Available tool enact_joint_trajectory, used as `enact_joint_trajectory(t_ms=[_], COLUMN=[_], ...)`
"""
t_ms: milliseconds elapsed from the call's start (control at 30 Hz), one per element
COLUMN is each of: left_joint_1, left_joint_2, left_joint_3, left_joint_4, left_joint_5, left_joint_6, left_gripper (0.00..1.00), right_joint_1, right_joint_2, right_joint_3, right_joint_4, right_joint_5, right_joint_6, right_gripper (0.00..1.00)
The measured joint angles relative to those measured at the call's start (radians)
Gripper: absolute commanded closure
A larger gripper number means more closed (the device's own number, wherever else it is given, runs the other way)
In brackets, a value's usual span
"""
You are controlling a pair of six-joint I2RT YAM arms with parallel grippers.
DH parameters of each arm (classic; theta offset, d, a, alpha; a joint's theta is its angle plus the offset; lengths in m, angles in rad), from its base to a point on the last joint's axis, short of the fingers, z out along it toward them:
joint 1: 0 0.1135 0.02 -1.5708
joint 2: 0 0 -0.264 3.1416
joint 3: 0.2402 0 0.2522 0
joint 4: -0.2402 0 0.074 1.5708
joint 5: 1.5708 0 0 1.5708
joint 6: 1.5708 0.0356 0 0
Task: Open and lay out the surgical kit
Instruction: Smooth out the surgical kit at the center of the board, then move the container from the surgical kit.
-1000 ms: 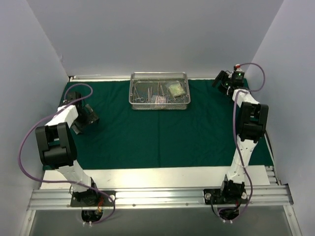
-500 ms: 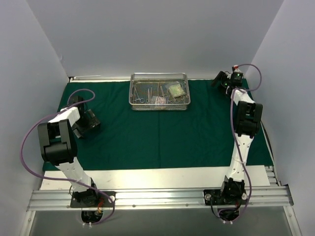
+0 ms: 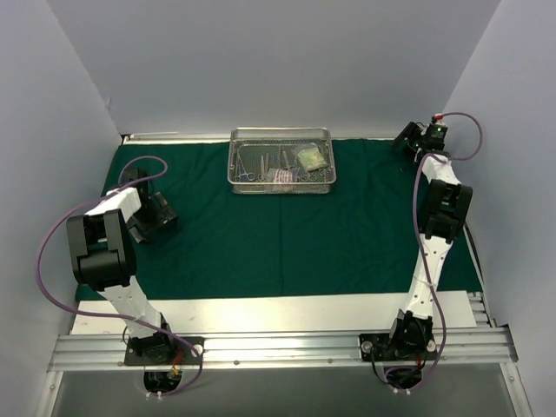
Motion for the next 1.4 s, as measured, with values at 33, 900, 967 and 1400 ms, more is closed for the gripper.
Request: enact_joint_trajectory(t_ms=[33, 900, 967, 1400], left_joint_1=[0.0, -0.099, -0.136, -0.343], left_joint_2=[0.0, -0.155, -0.155, -0.04], left_joint_3=[0.001, 0.17, 0.197, 0.407], left_joint_4=[0.0, -0.095, -0.094, -0.087], left_joint_5=[0.0, -0.026, -0.026, -0.026], left_joint_6=[0.0, -0.007, -0.007, -0.018], left_gripper=[0.04, 0.06, 0.06, 0.02], right_joint_1=[-0.005, 0.237, 0.294, 0.488], right_joint_2=[0.0, -0.609, -0.617, -0.546], right_joint_3=[0.005, -0.422, -0.425, -0.428], right_joint_4=[-0.01, -0.201, -0.229, -0.332], right_joint_5=[0.005, 0.247, 0.244, 0.259], right_joint_6=[-0.002, -0.09, -0.089, -0.077], right_gripper=[0.18, 0.25, 0.28, 0.53])
